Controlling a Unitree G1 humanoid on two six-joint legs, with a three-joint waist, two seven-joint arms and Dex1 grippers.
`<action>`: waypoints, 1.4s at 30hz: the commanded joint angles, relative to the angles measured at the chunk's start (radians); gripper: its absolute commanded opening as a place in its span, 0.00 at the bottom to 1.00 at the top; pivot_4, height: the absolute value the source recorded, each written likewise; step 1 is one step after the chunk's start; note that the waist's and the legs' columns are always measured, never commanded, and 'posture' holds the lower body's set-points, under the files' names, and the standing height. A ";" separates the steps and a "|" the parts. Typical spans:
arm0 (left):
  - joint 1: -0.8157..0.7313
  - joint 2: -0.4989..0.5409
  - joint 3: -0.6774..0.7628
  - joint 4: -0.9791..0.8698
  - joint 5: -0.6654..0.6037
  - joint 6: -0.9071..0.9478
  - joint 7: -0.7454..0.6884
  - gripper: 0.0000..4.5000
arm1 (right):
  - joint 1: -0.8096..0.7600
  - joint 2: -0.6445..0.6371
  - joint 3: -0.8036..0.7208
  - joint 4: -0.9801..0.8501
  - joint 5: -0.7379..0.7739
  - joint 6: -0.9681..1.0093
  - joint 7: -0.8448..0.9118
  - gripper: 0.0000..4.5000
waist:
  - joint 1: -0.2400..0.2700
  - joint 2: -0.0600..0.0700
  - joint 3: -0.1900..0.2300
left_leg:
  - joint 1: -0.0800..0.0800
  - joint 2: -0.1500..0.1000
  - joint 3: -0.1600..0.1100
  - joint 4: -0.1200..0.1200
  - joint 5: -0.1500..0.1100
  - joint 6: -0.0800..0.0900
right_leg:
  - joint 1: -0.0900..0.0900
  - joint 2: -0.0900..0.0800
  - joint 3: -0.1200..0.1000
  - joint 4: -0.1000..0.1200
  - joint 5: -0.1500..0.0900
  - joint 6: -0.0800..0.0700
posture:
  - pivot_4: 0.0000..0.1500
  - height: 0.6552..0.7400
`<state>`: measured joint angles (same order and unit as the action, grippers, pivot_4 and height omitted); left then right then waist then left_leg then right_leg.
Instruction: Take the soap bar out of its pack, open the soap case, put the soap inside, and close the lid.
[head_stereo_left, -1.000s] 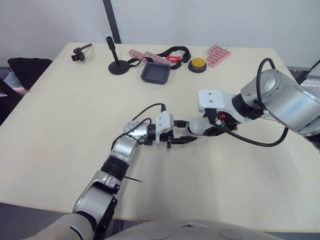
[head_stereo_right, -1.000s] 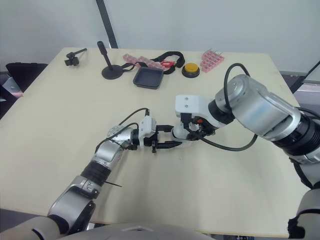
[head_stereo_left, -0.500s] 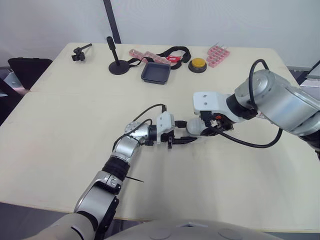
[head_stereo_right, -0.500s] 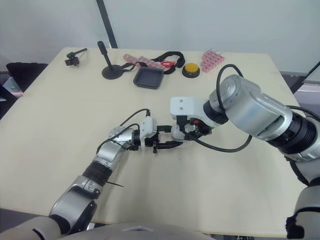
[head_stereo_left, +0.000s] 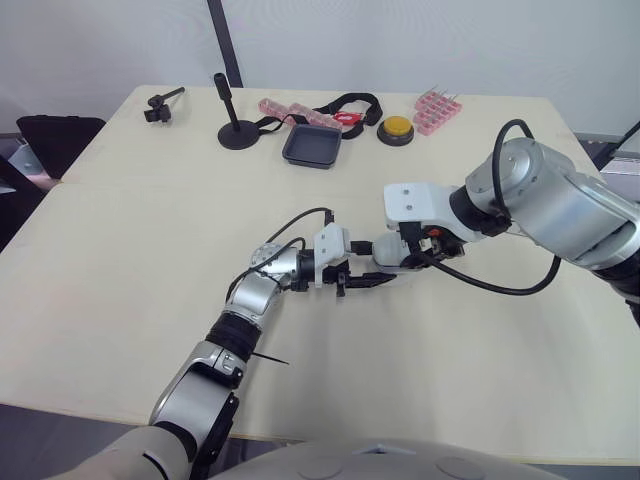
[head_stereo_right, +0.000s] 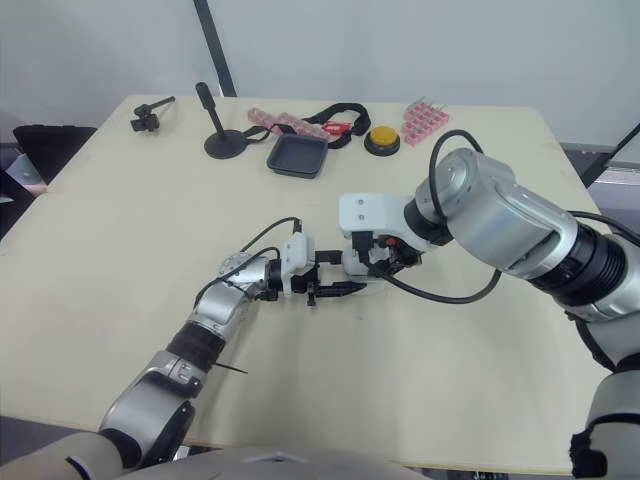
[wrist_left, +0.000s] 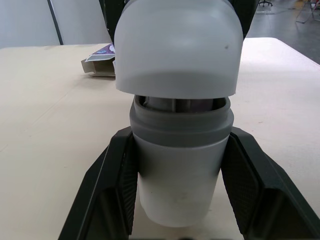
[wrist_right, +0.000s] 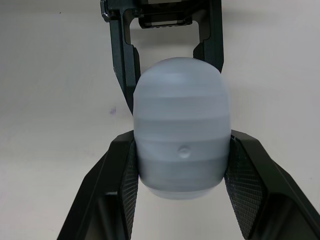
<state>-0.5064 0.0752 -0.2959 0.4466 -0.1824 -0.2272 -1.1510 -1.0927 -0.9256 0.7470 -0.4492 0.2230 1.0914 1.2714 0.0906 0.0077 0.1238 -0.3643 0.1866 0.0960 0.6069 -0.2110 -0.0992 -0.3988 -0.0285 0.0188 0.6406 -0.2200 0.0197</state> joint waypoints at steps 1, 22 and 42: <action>-0.024 -0.004 0.016 -0.038 -0.020 -0.027 0.005 0.42 | 0.009 -0.025 0.006 0.010 -0.032 -0.026 0.015 0.43 | 0.000 0.000 0.000 | 0.000 0.000 0.000 0.000 0.000 0.000 | 0.000 0.000 0.000 0.000 0.000 0.000 | 1.00 1.00; -0.027 -0.009 0.016 -0.028 -0.020 -0.025 0.006 0.42 | 0.015 0.011 -0.019 -0.036 -0.042 0.013 0.043 0.43 | -0.001 0.000 0.000 | 0.000 0.000 0.000 0.000 0.000 0.000 | 0.000 0.000 0.000 0.001 0.000 0.000 | 1.00 1.00; -0.030 -0.012 0.021 -0.023 -0.019 -0.029 0.014 0.42 | 0.026 -0.004 -0.008 -0.058 -0.048 0.027 0.047 0.43 | 0.001 0.000 0.000 | 0.000 0.000 0.000 0.001 0.000 0.000 | 0.000 0.000 0.000 0.001 0.000 0.000 | 1.00 1.00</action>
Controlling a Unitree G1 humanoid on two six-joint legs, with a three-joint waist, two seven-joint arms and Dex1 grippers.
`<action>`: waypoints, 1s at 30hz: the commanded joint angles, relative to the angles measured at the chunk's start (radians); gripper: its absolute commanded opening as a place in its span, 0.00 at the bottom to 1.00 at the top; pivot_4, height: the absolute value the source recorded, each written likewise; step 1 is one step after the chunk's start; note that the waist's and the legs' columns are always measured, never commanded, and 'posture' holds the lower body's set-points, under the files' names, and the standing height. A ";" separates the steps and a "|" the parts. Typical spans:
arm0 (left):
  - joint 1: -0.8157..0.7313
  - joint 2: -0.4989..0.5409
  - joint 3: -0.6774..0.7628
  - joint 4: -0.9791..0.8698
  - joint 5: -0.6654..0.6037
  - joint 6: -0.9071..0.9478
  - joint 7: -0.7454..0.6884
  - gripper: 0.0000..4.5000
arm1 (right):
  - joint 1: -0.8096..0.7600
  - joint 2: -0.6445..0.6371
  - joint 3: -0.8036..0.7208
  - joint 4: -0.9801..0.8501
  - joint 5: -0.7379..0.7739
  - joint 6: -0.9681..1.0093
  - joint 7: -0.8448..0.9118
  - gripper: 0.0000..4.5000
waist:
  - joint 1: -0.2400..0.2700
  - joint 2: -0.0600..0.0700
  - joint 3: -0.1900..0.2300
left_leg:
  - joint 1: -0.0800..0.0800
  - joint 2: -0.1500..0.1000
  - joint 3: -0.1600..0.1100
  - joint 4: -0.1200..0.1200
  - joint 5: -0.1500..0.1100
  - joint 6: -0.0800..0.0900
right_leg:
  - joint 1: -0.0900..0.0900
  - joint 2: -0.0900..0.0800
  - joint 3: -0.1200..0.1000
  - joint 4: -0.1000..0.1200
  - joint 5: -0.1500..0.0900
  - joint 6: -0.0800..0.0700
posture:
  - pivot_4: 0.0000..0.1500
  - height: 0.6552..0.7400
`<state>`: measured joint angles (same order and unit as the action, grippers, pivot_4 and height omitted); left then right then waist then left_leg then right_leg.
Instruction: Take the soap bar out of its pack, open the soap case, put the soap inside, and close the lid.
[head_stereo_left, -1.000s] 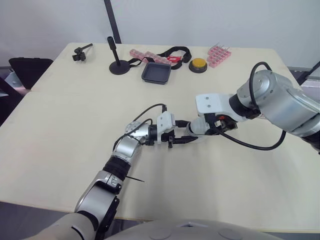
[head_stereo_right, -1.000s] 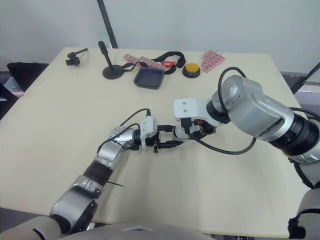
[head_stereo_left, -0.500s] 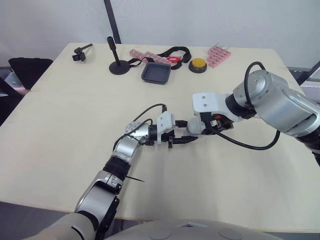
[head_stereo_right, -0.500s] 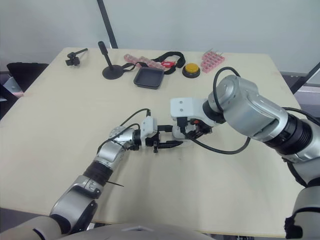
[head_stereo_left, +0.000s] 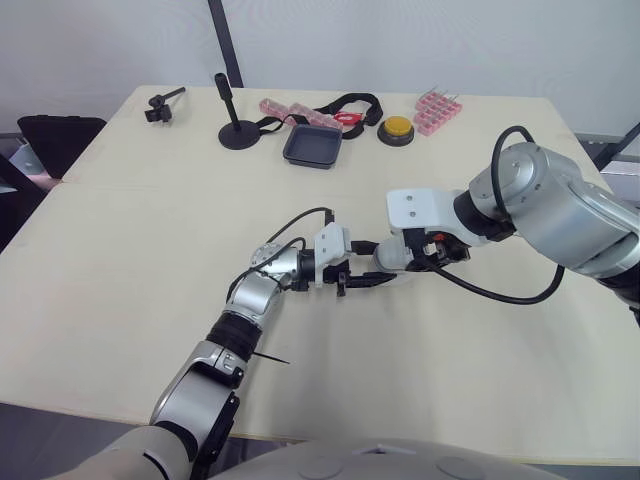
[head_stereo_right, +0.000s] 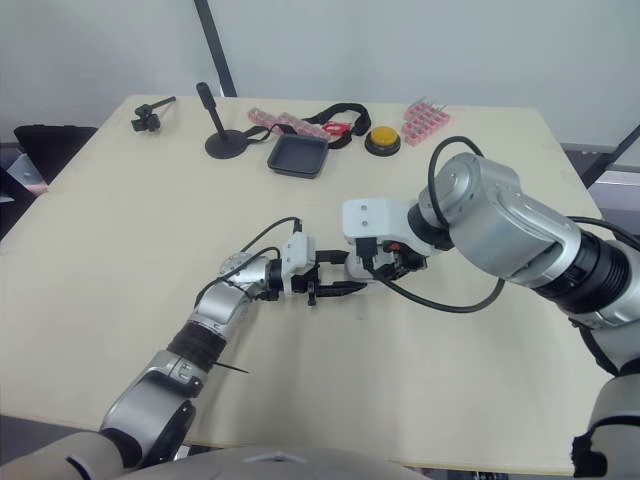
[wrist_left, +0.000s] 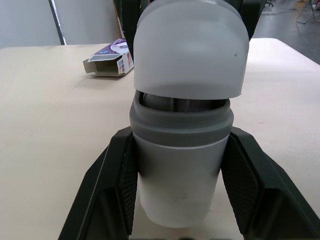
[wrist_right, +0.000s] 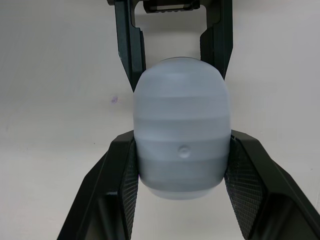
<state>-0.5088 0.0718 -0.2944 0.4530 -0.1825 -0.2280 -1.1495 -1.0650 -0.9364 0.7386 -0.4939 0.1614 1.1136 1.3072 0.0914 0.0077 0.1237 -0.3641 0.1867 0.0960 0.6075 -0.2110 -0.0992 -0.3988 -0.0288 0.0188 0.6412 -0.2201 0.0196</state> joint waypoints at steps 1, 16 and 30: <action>-0.027 -0.009 0.019 -0.029 -0.019 -0.028 0.013 0.42 | -0.002 0.009 -0.002 -0.017 0.018 0.009 0.012 0.43 | 0.000 0.000 0.000 | 0.000 0.000 0.000 0.000 0.000 0.000 | 0.000 0.000 0.000 0.000 0.000 0.000 | 1.00 1.00; -0.025 -0.007 0.019 -0.034 -0.019 -0.025 0.013 0.42 | -0.001 0.024 -0.005 -0.017 0.012 0.018 -0.005 0.43 | -0.001 0.000 0.000 | 0.000 0.000 0.000 0.000 0.000 0.000 | 0.000 0.000 0.000 0.000 0.000 0.000 | 1.00 1.00; -0.028 -0.004 0.020 -0.029 -0.020 -0.027 0.014 0.42 | 0.016 0.020 -0.001 0.005 -0.007 -0.016 -0.008 0.79 | -0.001 0.000 0.000 | 0.000 0.000 0.000 0.000 0.000 0.000 | 0.000 0.000 0.000 0.001 0.000 0.000 | 1.00 1.00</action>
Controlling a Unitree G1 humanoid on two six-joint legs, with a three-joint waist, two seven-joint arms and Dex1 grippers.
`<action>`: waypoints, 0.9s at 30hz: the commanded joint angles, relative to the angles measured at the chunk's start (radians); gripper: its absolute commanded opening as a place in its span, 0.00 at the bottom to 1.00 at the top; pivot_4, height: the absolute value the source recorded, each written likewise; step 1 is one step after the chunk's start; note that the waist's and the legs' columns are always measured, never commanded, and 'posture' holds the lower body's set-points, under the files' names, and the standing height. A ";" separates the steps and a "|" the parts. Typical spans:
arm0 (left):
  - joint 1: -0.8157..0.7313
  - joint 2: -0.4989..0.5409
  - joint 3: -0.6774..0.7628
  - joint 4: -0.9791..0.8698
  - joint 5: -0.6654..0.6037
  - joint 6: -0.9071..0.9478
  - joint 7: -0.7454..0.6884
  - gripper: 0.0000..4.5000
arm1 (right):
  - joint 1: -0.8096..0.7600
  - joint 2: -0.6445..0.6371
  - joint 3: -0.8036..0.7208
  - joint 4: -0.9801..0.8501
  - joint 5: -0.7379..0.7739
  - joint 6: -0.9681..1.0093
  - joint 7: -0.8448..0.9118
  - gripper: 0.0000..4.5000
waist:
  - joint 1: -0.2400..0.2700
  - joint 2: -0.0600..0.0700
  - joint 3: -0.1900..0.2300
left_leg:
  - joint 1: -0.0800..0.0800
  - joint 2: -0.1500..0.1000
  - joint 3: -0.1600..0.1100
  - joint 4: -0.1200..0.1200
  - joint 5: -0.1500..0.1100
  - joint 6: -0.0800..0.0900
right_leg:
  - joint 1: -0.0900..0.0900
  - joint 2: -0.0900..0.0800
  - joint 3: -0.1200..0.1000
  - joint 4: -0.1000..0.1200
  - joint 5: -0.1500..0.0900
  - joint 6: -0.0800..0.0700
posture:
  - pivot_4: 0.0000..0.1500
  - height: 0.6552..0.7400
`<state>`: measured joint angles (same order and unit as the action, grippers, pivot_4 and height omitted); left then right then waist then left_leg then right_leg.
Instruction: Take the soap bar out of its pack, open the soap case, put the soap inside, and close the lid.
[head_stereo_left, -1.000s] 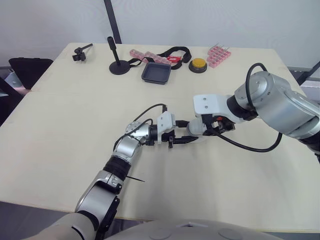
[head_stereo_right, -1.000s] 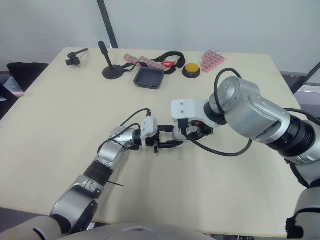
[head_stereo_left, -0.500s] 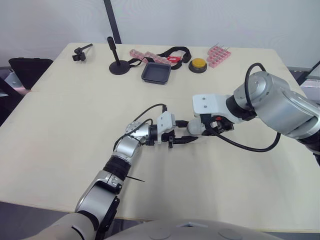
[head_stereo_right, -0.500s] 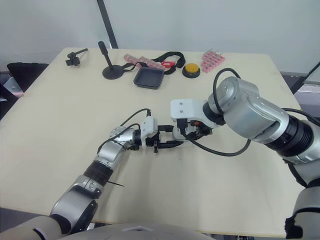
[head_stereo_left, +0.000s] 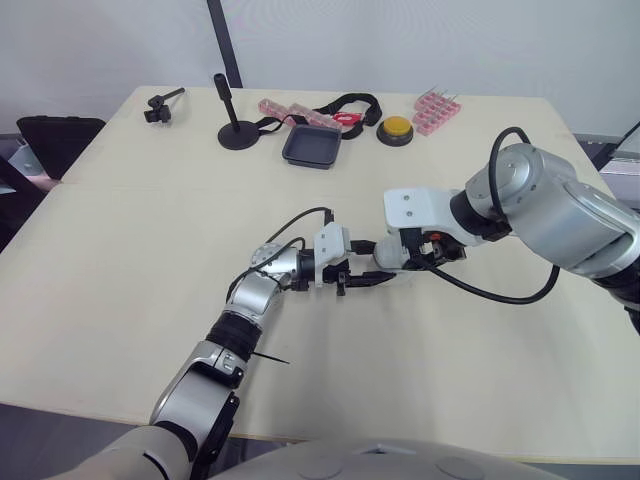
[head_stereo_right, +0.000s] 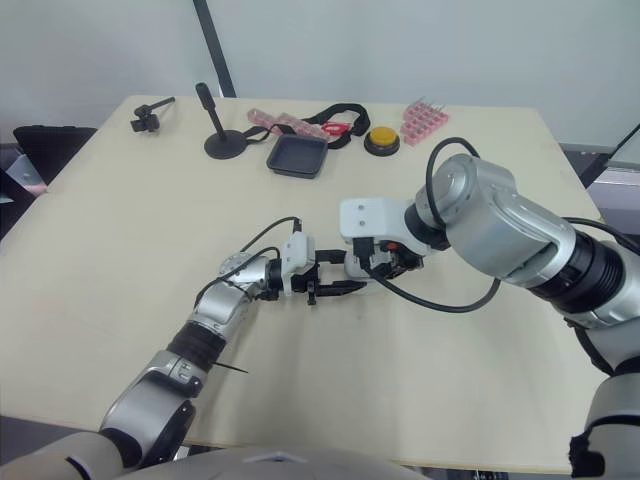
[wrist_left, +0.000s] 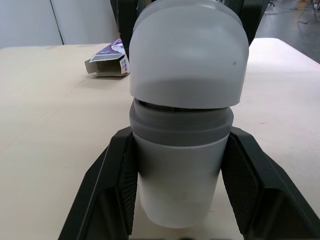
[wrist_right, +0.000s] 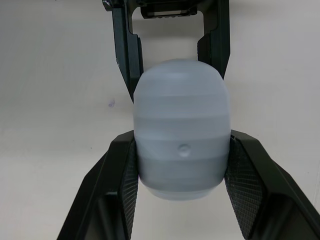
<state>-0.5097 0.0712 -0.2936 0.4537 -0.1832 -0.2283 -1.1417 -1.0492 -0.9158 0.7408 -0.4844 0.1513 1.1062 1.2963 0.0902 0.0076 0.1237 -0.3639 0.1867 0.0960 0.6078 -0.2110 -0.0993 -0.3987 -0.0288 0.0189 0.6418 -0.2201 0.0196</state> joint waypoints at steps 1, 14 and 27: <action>-0.027 -0.003 0.019 -0.029 -0.019 -0.027 0.006 0.42 | 0.001 0.001 -0.005 -0.004 0.003 -0.008 0.002 0.86 | 0.000 0.000 0.000 | 0.000 0.000 0.000 0.000 0.000 0.000 | 0.000 0.000 0.000 0.000 0.000 0.000 | 1.00 1.00; -0.022 -0.003 0.018 -0.032 -0.024 -0.021 0.005 0.42 | 0.008 -0.022 -0.027 0.000 -0.012 -0.050 0.005 0.99 | 0.001 0.000 0.000 | 0.000 0.000 0.000 0.000 0.000 0.000 | 0.000 0.000 0.000 0.000 0.000 0.000 | 1.00 1.00; -0.005 0.003 0.020 -0.045 -0.036 -0.012 0.004 0.42 | 0.068 -0.135 -0.070 -0.005 -0.022 -0.094 0.018 0.99 | 0.000 0.000 0.000 | 0.000 0.000 0.000 0.000 0.000 0.000 | 0.000 0.000 0.000 0.000 0.000 0.000 | 1.00 1.00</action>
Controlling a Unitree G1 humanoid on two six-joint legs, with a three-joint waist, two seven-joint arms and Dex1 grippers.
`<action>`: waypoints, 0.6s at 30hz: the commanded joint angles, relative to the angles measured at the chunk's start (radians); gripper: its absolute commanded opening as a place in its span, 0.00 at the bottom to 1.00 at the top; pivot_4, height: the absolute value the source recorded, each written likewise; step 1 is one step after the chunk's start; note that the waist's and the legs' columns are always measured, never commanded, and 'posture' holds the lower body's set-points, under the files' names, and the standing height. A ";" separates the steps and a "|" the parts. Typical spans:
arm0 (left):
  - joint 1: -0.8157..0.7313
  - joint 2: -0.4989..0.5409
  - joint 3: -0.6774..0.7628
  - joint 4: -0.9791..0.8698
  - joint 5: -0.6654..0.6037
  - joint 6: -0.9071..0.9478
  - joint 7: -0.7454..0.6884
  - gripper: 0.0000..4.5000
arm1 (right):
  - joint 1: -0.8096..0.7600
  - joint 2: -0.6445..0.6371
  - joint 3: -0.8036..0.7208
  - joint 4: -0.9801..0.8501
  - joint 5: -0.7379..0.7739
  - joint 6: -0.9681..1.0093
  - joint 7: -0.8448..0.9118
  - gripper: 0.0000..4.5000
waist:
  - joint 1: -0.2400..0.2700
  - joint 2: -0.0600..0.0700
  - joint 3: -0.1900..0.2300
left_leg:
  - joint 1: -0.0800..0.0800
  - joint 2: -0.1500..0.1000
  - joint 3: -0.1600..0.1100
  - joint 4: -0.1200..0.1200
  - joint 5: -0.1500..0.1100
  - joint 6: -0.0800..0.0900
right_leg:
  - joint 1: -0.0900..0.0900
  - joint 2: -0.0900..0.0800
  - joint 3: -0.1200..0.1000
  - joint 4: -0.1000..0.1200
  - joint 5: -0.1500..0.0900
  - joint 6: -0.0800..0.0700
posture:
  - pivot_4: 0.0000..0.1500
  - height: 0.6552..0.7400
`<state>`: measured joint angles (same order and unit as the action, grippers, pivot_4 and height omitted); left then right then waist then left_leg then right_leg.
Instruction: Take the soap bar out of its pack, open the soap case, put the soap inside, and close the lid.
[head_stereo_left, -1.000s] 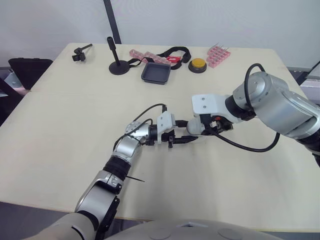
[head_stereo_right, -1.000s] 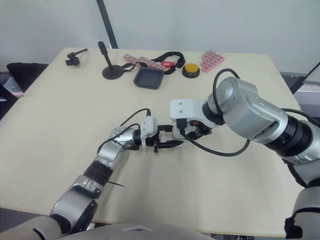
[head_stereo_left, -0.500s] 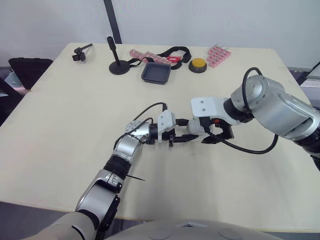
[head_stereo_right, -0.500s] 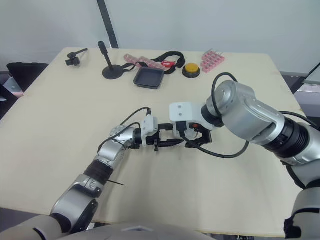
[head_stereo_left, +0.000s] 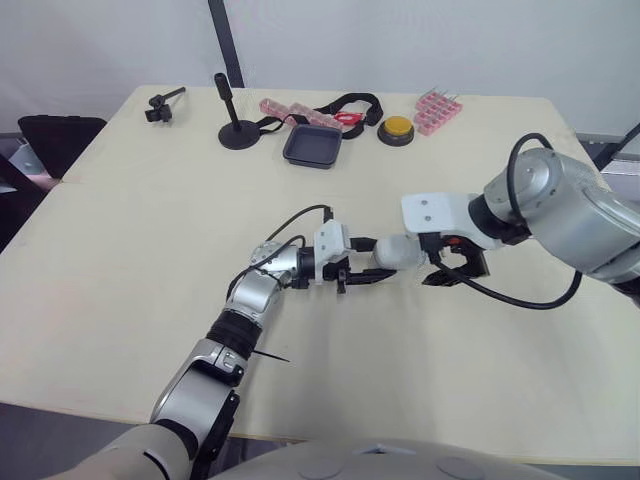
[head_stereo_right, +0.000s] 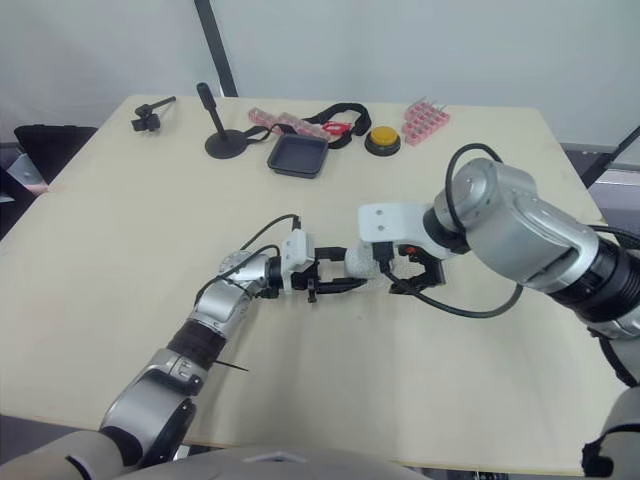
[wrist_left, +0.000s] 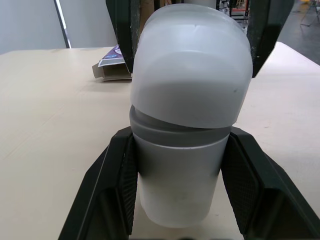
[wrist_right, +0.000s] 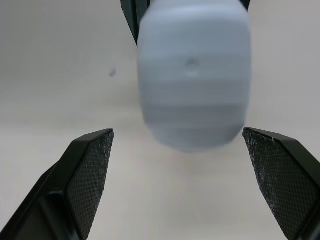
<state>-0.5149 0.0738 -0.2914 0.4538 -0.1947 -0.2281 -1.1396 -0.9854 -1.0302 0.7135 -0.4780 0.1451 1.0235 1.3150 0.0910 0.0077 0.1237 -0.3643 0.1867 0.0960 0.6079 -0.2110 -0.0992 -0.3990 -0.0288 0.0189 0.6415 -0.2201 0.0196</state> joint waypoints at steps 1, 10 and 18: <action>0.000 0.000 0.017 -0.046 -0.024 -0.012 0.001 0.42 | 0.011 -0.027 -0.046 -0.011 -0.017 -0.015 0.000 0.99 | -0.001 0.000 0.000 | 0.000 0.000 0.000 0.000 0.000 0.000 | 0.000 0.000 0.000 0.000 0.000 0.000 | 1.00 1.00; 0.010 0.008 0.011 -0.063 -0.030 0.006 -0.004 0.42 | 0.096 -0.172 -0.130 0.043 -0.051 -0.124 0.030 0.99 | 0.003 0.000 0.000 | 0.000 0.000 0.000 0.000 0.000 0.000 | 0.000 -0.001 0.000 -0.001 0.000 0.000 | 1.00 1.00; 0.009 0.009 0.012 -0.064 -0.034 0.007 -0.014 0.42 | 0.124 -0.174 -0.264 0.033 0.015 -0.170 0.076 0.53 | -0.004 0.000 0.000 | 0.000 0.001 0.000 0.000 -0.001 0.003 | 0.000 0.000 0.000 0.000 0.000 0.000 | 1.00 1.00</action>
<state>-0.5019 0.0840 -0.2921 0.4258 -0.2030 -0.2134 -1.1489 -0.8500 -1.2017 0.5183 -0.4196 0.1328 0.8638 1.3729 0.0870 0.0077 0.1237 -0.3647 0.1879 0.0960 0.6080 -0.2128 -0.0955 -0.3991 -0.0292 0.0189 0.6410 -0.2202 0.0193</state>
